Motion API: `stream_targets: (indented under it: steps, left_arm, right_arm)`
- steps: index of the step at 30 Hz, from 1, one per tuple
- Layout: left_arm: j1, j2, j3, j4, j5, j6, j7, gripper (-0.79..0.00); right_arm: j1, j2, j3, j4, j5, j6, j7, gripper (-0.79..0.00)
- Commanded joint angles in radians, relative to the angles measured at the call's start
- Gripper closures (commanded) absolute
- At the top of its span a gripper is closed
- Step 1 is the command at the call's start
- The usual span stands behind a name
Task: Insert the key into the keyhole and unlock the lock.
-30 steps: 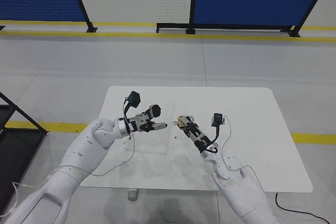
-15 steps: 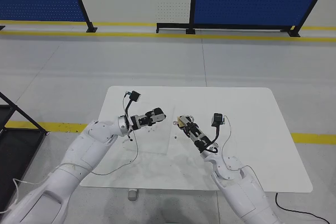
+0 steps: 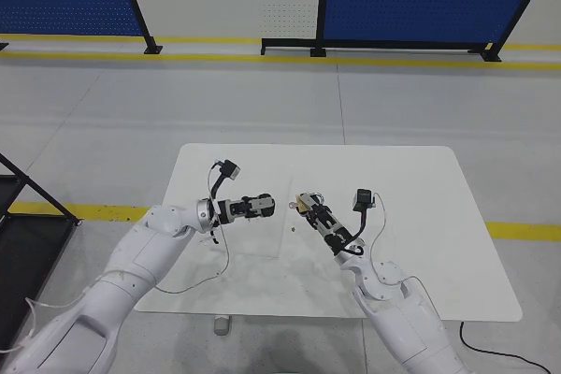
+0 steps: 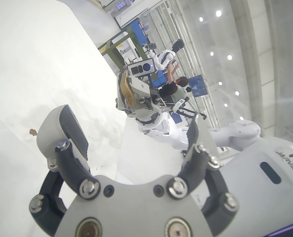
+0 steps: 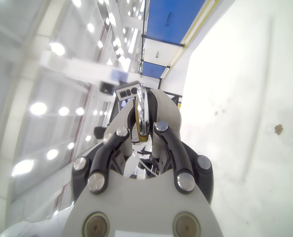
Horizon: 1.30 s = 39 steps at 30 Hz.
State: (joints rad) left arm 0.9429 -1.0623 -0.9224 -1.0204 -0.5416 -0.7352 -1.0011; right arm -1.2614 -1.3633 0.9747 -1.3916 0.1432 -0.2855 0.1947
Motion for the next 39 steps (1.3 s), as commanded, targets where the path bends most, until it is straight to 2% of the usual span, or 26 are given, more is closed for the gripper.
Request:
stream_targets:
  steps: [1, 10, 13, 17, 21, 24, 31, 39]
  left_arm:
    - [0.003, -0.005, 0.008, 0.002, -0.001, -0.002, 0.007, -0.785]
    - [0.0, -0.03, 0.032, 0.015, -0.056, 0.019, 0.008, -0.785]
    - [-0.003, -0.036, 0.036, 0.019, -0.067, 0.035, 0.001, -0.714]
    - [-0.006, -0.044, 0.038, 0.029, -0.069, 0.048, 0.009, -0.465]
    - [-0.007, -0.051, 0.038, 0.035, -0.069, 0.057, 0.019, -0.342]
    - [-0.005, -0.056, 0.036, 0.034, -0.079, 0.053, 0.018, -0.311]
    - [-0.01, -0.066, 0.038, 0.046, -0.062, 0.055, 0.024, -0.175]
    - [-0.009, -0.074, 0.029, 0.053, -0.051, 0.051, 0.021, -0.154]
  right_arm:
    - [0.0, 0.0, 0.0, 0.0, 0.0, 0.0, 0.0, 0.0]
    - [0.0, 0.0, 0.0, 0.0, 0.0, 0.0, 0.0, 0.0]
    - [0.0, 0.0, 0.0, 0.0, 0.0, 0.0, 0.0, 0.0]
    - [0.0, 0.0, 0.0, 0.0, 0.0, 0.0, 0.0, 0.0]
    - [0.0, 0.0, 0.0, 0.0, 0.0, 0.0, 0.0, 0.0]
    - [0.0, 0.0, 0.0, 0.0, 0.0, 0.0, 0.0, 0.0]
    - [0.0, 0.0, 0.0, 0.0, 0.0, 0.0, 0.0, 0.0]
    - [0.0, 0.0, 0.0, 0.0, 0.0, 0.0, 0.0, 0.0]
